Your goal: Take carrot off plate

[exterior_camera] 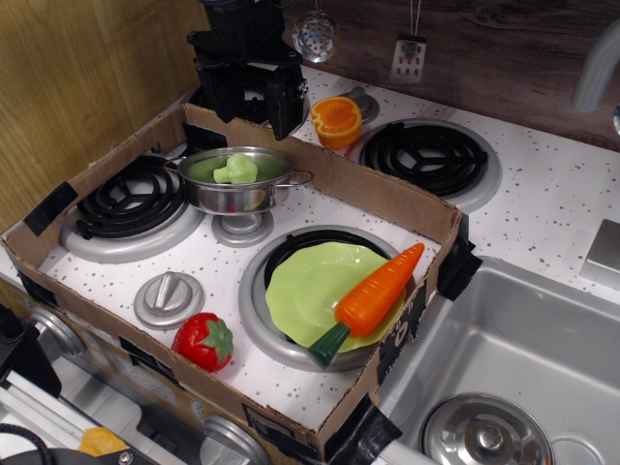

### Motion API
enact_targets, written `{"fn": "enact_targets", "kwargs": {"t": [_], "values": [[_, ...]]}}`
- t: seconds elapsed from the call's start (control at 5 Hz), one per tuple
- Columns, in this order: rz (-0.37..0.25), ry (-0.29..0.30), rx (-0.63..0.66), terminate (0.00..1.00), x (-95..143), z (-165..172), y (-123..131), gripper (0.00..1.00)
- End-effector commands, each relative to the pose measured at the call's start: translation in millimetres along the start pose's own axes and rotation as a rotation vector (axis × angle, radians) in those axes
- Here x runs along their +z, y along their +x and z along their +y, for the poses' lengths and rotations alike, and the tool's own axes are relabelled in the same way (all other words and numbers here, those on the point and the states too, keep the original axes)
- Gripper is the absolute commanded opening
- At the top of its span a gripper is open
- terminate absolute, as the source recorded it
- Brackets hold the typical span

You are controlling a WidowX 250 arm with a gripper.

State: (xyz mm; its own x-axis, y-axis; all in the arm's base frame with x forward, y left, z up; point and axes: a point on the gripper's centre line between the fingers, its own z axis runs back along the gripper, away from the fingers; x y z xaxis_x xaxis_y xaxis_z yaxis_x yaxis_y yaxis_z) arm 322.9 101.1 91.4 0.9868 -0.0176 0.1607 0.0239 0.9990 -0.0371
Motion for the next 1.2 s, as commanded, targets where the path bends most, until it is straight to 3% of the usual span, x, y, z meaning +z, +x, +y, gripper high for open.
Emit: {"fn": "enact_targets", "kwargs": {"t": [0.0,0.2,0.4,0.6,1.0], "values": [[0.000,0.000,0.000,0.00,0.0,0.0,0.0,1.00],[-0.028,0.083,-0.085,0.00,22.1,-19.5,3.9,1.00],[-0.079,0.127,-0.124,0.00,35.3,-44.9,-11.8,1.00],[-0.084,0.139,-0.136,0.00,48.0,-69.6,-26.8,1.00],[-0.111,0.137,-0.109,0.00,29.5,-112.9,-57.2,1.00]]}}
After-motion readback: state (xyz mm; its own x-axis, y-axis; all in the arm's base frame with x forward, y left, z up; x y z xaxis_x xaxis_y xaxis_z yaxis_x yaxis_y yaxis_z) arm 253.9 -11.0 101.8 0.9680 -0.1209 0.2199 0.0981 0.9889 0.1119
